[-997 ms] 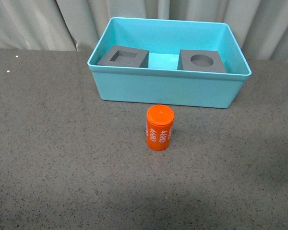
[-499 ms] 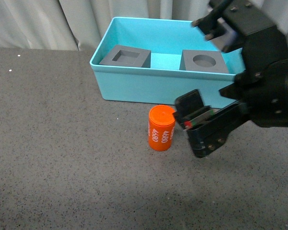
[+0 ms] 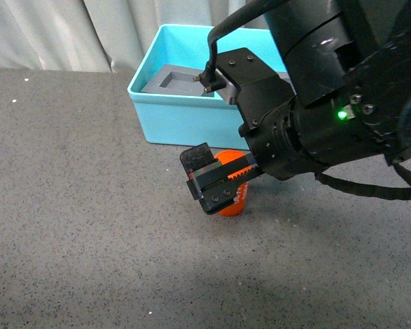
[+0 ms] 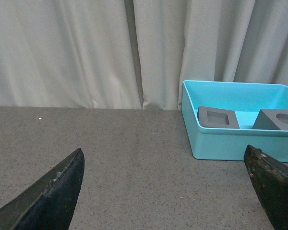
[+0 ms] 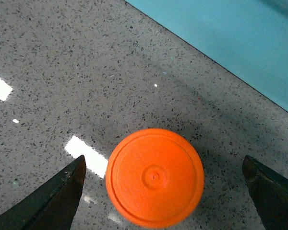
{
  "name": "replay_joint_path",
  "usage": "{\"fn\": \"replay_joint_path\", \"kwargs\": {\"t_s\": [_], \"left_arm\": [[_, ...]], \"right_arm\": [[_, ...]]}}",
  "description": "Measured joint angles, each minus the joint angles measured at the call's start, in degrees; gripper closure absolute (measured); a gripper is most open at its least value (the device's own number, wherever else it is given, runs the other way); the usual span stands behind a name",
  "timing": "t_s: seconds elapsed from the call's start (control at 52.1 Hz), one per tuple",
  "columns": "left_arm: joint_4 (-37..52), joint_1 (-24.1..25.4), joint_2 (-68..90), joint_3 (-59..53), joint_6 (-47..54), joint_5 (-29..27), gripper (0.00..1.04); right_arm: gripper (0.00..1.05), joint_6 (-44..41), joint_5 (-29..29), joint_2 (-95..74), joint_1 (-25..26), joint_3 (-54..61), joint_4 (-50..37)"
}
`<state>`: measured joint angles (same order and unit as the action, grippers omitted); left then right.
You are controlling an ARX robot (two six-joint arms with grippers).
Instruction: Place gray and orange parts in blue box
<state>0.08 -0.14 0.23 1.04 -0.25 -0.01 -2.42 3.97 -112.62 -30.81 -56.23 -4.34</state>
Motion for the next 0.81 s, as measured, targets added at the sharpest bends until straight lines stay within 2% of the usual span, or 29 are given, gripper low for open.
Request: {"fn": "replay_joint_path", "kwargs": {"t_s": [0.077, 0.364, 0.594, 0.805], "left_arm": [[0.0, 0.0, 0.0, 0.0, 0.0, 0.0, 0.07], [0.0, 0.0, 0.0, 0.0, 0.0, 0.0, 0.07], [0.0, 0.0, 0.0, 0.0, 0.0, 0.0, 0.07], [0.0, 0.0, 0.0, 0.0, 0.0, 0.0, 0.07]], "right_arm": [[0.12, 0.09, 0.02, -2.14, -0.04, -2.05, 1.79], [0.58, -0.37, -1.09, -5.95, -0.04, -6.84, 7.58], [0.6, -0.55, -0.35, -4.63, 0.59, -4.79, 5.75], [0.6, -1.16, 2.38, 2.16, 3.89, -0.24, 4.02]]}}
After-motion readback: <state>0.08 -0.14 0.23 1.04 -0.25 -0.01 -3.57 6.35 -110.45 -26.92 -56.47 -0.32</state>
